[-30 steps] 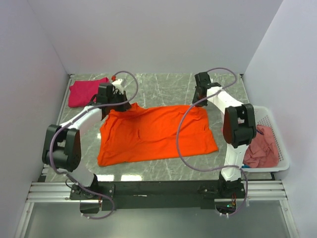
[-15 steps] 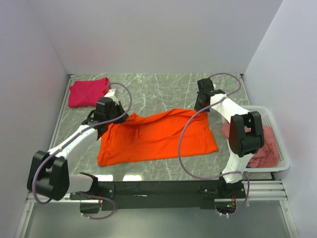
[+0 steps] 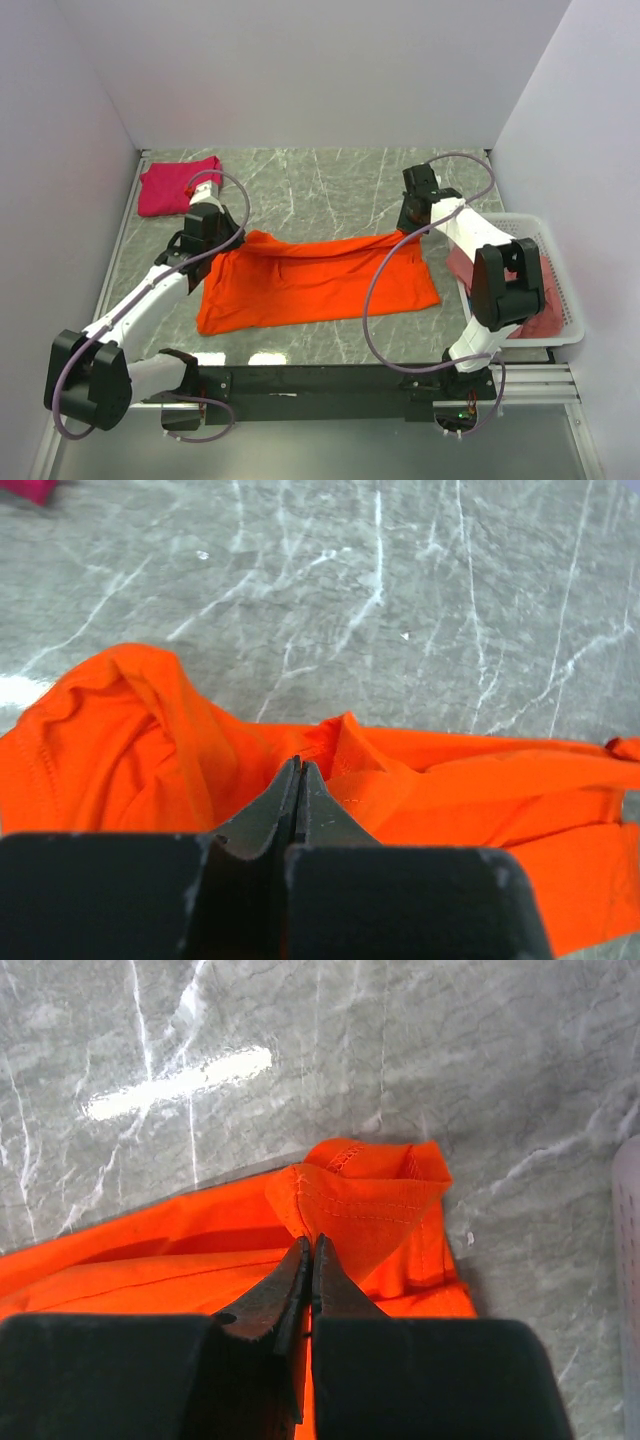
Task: Fold and stack the t-shirts
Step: Fold the tshirt
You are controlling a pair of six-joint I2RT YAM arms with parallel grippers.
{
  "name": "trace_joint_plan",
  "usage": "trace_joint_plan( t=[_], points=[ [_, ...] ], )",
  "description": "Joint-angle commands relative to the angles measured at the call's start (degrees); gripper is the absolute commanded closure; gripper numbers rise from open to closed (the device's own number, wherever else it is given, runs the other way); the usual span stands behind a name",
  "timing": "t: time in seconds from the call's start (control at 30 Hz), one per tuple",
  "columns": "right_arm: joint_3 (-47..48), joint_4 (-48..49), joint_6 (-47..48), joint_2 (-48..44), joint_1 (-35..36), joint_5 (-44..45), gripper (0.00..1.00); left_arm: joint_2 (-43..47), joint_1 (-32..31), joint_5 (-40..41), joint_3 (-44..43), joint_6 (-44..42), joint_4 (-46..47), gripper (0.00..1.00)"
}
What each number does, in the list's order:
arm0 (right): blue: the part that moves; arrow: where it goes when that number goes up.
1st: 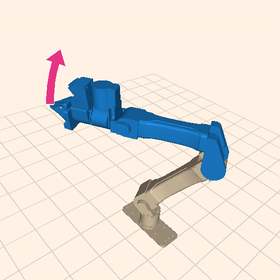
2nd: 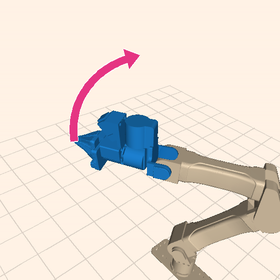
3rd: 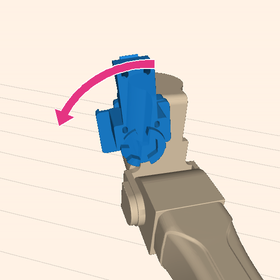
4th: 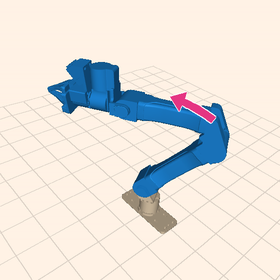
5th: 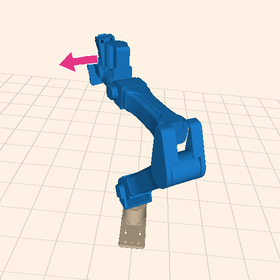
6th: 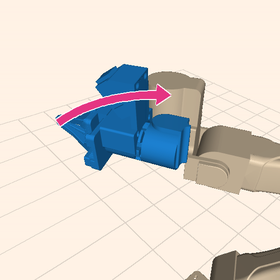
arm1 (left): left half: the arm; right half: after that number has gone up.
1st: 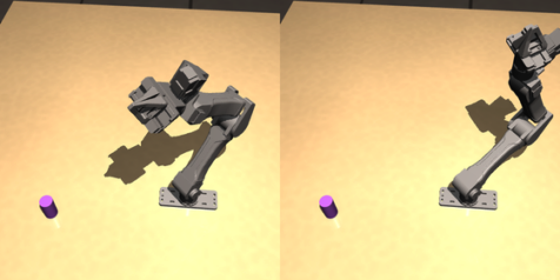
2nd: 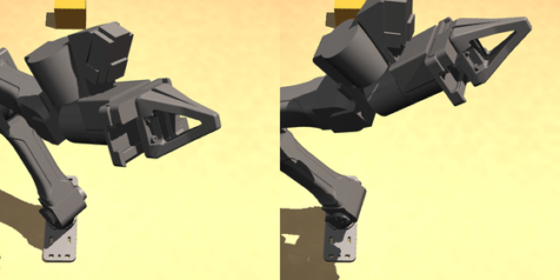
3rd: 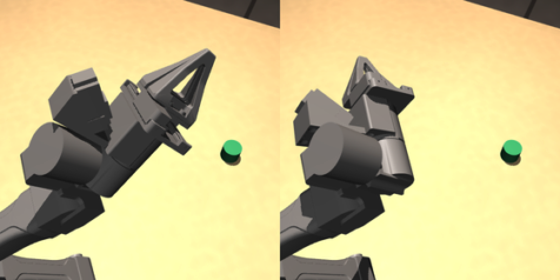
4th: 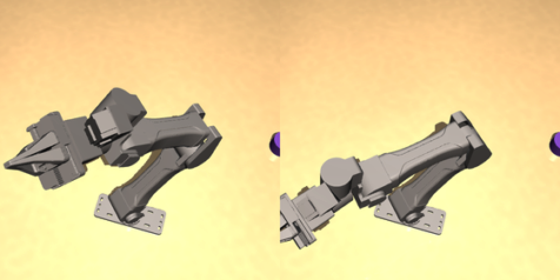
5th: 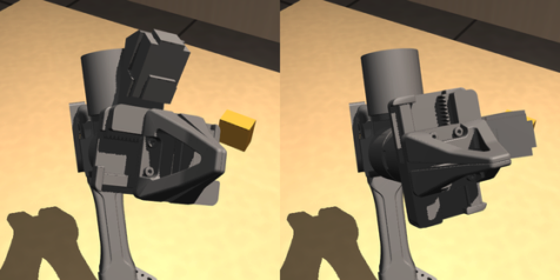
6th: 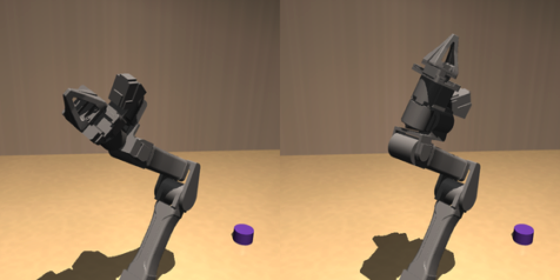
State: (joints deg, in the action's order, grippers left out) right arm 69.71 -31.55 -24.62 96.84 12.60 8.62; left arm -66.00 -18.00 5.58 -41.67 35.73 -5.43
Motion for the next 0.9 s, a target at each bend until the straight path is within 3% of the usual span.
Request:
trace_joint_plan(
  t=[0.0,0.27,0.53,0.6,0.63,0.7,0.77,0.83,0.87],
  points=[
    [-0.89,-0.97,-0.52,-3.41,0.32,1.75,1.0,2.8,-0.19,3.29,0.89,1.89,0.07,1.0],
    [-4.05,0.44,-0.86,-4.64,0.32,-1.41,1.0,6.14,-0.19,1.98,3.69,3.21,-0.19,1.0],
    [-8.45,2.28,-2.45,-5.61,0.32,-1.51,0.97,9.91,-0.19,-1.1,10.29,10.59,-4.84,1.0],
    [-10.03,2.46,-2.71,-6.22,0.32,-1.24,0.91,11.5,-0.19,-0.84,11.7,13.12,-8.18,0.87],
    [-11.25,2.81,-2.97,-6.48,0.32,-1.07,0.89,12.72,-0.19,-1.27,12.13,13.92,-9.24,0.77],
    [-12.58,2.81,-4.11,-8.23,0.32,-0.63,0.75,14.13,-0.37,-3.37,12.49,15.85,-12.74,0.53],
    [-15.03,2.99,-5.17,-10.17,0.32,-0.45,0.59,16.16,-0.54,-4.79,13.02,17.44,-15.47,0.52],
    [-16.62,2.55,-5.61,-13.59,0.32,-0.27,0.56,18.35,-0.72,-4.62,12.67,19.81,-20.74,0.47],
    [-16.71,2.2,-5.44,-14.74,0.32,-0.1,0.53,19.06,-0.72,-4.18,12.41,20.17,-22.15,0.38]
  ],
)
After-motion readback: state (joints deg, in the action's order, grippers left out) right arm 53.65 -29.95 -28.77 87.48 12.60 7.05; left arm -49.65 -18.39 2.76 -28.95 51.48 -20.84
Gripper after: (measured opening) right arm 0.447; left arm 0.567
